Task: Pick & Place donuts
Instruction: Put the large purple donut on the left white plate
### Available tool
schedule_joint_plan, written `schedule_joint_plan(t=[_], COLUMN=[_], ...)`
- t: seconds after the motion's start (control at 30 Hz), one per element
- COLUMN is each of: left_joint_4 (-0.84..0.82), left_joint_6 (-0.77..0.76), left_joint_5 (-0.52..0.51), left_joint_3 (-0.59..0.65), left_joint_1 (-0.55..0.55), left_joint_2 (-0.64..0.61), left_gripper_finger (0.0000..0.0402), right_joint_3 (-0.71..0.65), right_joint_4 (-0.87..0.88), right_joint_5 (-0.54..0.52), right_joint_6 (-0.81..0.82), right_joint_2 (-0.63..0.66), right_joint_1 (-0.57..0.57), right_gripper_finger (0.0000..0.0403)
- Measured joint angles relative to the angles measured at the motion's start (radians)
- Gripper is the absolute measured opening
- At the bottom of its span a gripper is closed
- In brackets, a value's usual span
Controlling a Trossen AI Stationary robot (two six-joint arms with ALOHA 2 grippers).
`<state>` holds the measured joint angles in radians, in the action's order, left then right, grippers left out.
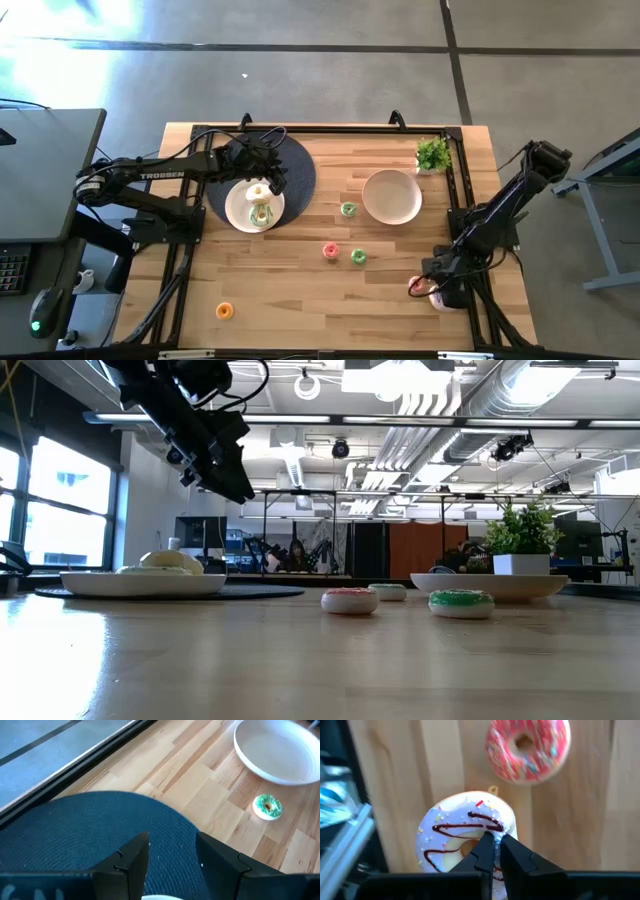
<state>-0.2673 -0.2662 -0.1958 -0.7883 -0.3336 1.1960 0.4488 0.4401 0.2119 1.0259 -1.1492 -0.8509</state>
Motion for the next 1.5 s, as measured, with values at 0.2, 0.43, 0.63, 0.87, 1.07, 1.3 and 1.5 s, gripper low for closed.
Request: schedule_joint_plan(t=[0.2,0.43,0.63,0.87,1.07,1.3,1.5], left_joint_4=[0.108,0.161,-0.043,-0.186,-0.228,-0.304,-0.350], left_joint_6=[0.056,0.080,0.083,0.083,0.139,0.156,0.156], left_joint_5=[0.010,0.019,-0.013,-0.180,-0.284,-0.342,-0.344], left_joint_3=[-0.001,-0.003,-0.070,-0.162,-0.204,-0.206,-0.205], left_joint_1=[0.000,0.000,0.000,0.000,0.000,0.000,0.000], left_joint_2=[-0.009,-0.009,-0.025,-0.067,-0.143,-0.249,-0.291], left_gripper_finger=[0.0160,0.0160,0.0160,0.0160,0.0160,0.0160,0.0160], right_joint_3=[0.082,0.210,0.224,0.223,0.228,0.500,0.883], right_joint_4=[0.007,0.002,-0.072,-0.450,-0.996,-1.111,-0.867], right_joint_5=[-0.001,-0.385,-1.067,-1.158,-0.764,-0.586,-0.386], right_joint_6=[-0.022,-0.397,-0.588,-0.597,-0.670,-0.727,-0.793], right_joint_2=[0.021,0.032,0.032,-0.006,-0.272,-0.646,-0.888], right_joint_1=[0.074,0.205,0.365,0.659,0.853,0.940,0.956], right_gripper_finger=[0.0006,0.0010,0.0010,0.0006,0.0006,0.0006,0.0006])
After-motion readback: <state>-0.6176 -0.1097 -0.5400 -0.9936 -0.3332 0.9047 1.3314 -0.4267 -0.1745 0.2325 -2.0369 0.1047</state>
